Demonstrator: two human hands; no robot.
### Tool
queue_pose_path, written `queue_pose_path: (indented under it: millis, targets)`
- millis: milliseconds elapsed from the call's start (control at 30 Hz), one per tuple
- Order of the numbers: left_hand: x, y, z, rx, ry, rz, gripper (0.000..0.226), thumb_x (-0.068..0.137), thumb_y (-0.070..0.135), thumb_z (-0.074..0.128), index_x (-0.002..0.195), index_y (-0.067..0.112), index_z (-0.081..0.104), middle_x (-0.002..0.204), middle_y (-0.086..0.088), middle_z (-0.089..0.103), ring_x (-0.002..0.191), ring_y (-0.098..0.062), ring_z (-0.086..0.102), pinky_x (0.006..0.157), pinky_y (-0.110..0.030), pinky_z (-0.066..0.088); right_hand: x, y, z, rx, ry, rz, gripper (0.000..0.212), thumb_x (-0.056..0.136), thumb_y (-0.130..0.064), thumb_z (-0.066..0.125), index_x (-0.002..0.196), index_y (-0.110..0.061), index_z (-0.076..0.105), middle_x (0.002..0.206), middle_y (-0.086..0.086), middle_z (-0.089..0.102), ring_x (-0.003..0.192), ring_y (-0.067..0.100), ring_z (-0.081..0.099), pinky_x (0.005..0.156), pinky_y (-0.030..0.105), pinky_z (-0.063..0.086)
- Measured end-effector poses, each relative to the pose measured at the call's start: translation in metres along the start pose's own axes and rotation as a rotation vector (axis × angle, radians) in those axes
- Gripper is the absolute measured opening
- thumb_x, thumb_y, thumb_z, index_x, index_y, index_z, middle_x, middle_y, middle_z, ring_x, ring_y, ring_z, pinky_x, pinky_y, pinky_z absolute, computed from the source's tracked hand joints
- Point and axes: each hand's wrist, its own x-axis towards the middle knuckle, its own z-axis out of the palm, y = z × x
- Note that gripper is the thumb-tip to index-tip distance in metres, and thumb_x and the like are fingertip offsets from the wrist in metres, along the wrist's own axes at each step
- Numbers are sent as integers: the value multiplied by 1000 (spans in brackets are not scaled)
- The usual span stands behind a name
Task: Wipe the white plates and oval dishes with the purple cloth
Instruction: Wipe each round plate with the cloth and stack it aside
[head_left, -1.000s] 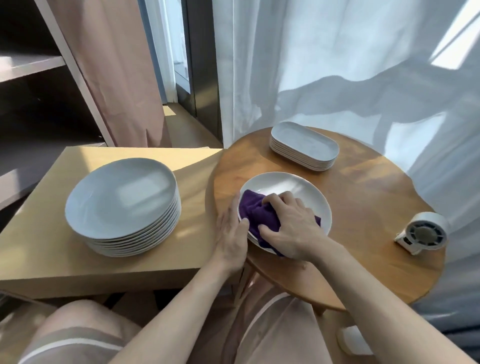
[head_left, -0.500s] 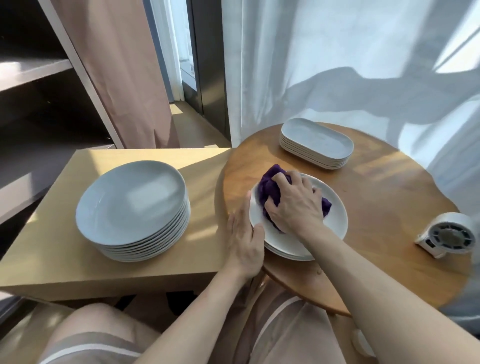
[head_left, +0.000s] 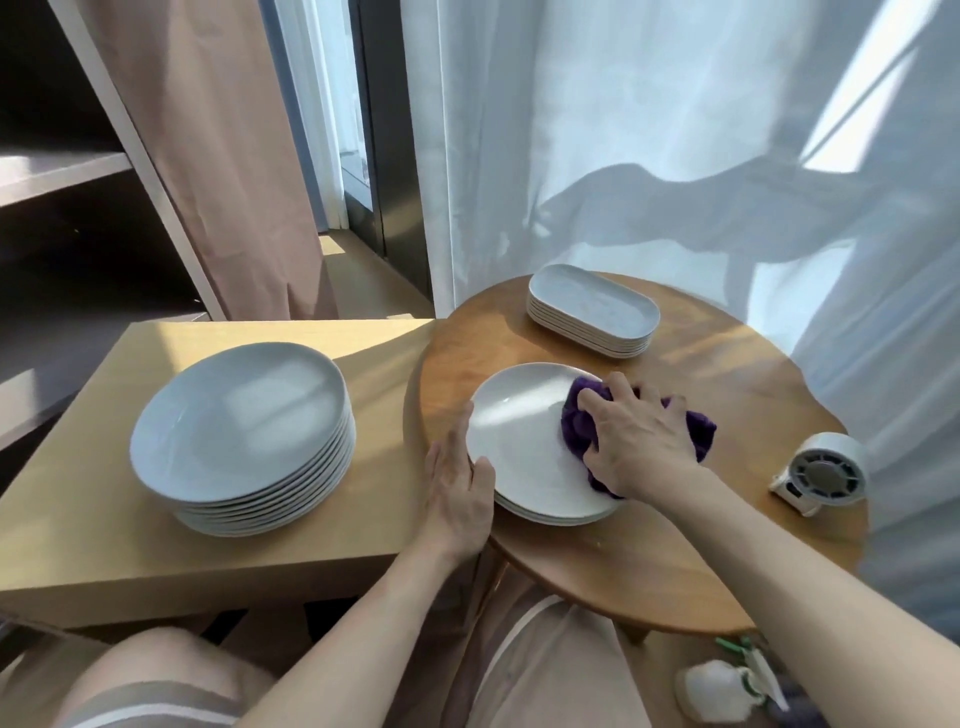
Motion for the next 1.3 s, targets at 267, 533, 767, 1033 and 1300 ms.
queue_pose_path:
  millis: [267,533,767,1033,1300]
  targets:
    - [4,0,-4,64,-19,6,66,96,35,26,161,33,13,161,-1,34,139,-3,24,124,-37,16,-31,-9,-6,373,-177,-81,41,72,-48,57,112,-47,46,119,-12,43,113,23,44,94,43,28]
    - [8,2,-10,62,-61,-36,50,111,41,22,160,38,12,165,4,28,148,-9,20,124,-35,9,-17,-52,6,646,-129,-160,56,72,-50,54,127,-50,49,131,-15,42,120,19,41,100,47,36]
    - [9,2,-7,14,-30,-20,61,100,54,19,159,38,14,160,4,36,136,1,24,124,-41,14,9,-74,22,613,86,-158,52,78,-59,54,129,-47,46,133,-11,44,123,23,43,101,45,33]
    - [8,-7,-3,49,-18,-13,64,101,51,28,161,34,16,164,12,27,149,-10,24,123,-32,16,38,-88,34,461,248,38,59,84,-56,58,137,-36,41,141,4,42,124,33,42,100,53,34]
    - [6,-5,3,-64,-14,-50,66,94,31,30,159,38,16,155,18,26,139,5,21,118,-21,19,50,-46,26,242,225,-9,64,84,-58,58,140,-37,37,143,5,38,122,35,39,99,52,36]
